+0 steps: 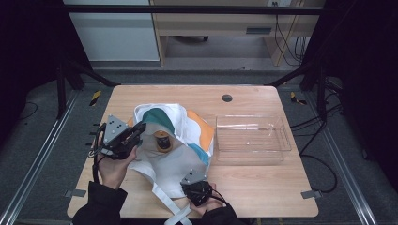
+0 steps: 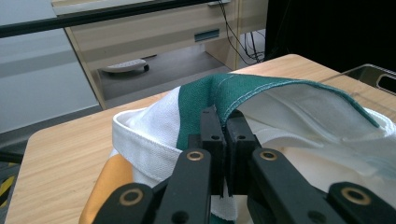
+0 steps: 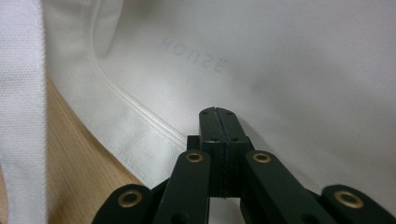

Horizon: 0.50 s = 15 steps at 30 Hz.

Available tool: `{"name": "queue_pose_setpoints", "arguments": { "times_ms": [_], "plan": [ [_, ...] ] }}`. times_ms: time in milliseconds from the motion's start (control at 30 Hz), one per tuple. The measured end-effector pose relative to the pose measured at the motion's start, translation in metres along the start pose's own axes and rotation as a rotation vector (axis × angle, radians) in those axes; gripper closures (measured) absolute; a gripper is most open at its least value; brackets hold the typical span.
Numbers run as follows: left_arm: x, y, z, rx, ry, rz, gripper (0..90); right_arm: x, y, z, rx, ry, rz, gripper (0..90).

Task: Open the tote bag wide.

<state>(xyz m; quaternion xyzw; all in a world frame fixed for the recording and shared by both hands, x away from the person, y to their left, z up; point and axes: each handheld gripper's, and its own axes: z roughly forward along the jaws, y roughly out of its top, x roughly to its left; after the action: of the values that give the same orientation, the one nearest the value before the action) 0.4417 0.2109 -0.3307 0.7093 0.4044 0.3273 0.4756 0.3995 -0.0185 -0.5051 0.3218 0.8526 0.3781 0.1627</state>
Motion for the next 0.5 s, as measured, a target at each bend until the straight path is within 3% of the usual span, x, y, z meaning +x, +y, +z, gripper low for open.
{"name": "queue_pose_setpoints", "arguments": {
  "times_ms": [500],
  "plan": [
    [0.008, 0.008, 0.021, 0.006, 0.048, -0.014, 88.1, 0.001, 0.002, 0.002, 0.003, -0.001, 0.004, 90.0]
  ]
}}
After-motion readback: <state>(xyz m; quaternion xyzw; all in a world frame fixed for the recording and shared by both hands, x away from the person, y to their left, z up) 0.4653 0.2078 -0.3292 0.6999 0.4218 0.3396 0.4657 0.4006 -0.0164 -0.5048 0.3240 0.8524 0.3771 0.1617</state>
